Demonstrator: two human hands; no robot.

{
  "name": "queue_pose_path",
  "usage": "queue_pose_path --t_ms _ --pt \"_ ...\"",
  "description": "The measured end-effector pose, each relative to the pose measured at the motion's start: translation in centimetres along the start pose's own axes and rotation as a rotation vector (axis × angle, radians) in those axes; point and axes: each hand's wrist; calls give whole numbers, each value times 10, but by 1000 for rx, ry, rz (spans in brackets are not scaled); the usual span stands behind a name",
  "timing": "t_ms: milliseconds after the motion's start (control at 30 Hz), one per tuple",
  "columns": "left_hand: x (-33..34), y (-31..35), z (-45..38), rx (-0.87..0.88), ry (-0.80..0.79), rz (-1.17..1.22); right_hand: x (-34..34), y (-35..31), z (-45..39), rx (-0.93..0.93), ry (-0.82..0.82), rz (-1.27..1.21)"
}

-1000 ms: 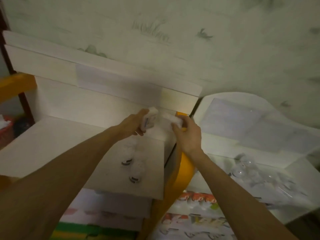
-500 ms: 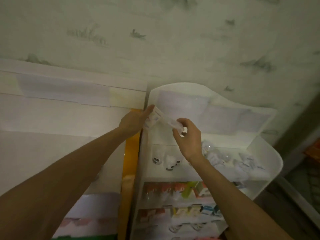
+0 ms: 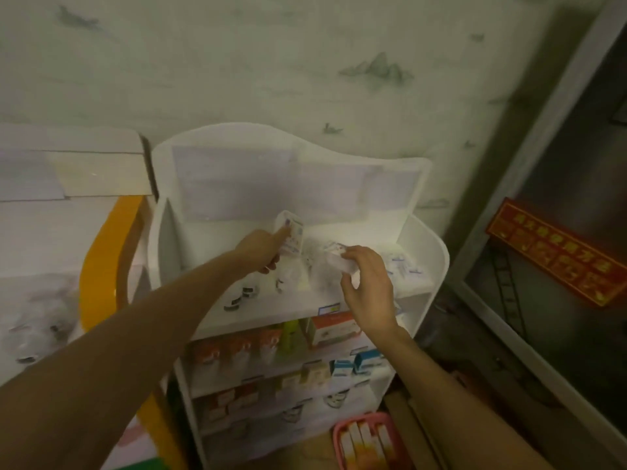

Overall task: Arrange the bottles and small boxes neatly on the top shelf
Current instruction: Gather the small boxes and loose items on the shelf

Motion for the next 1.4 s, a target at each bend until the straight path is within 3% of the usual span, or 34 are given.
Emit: queue_pose_path --t_ms 433,733,967,1400 --pt "115 22 -85 -71 -197 -196 -24 117 72 436 -175 51" --pt "151 35 -196 -17 -295 -227 -29 191 42 627 -218 103" --pt "163 52 -280 90 -233 -464 -32 230 -10 666 -189 107" --pt "176 26 -364 -2 -196 -630 22 312 -84 615 -213 -66"
Point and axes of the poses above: each hand's wrist, its own z-axis away from the middle knuckle, its own x-axis out of the palm, y = z × x, and after that the axes turned 11 degrees about -y, right-handed
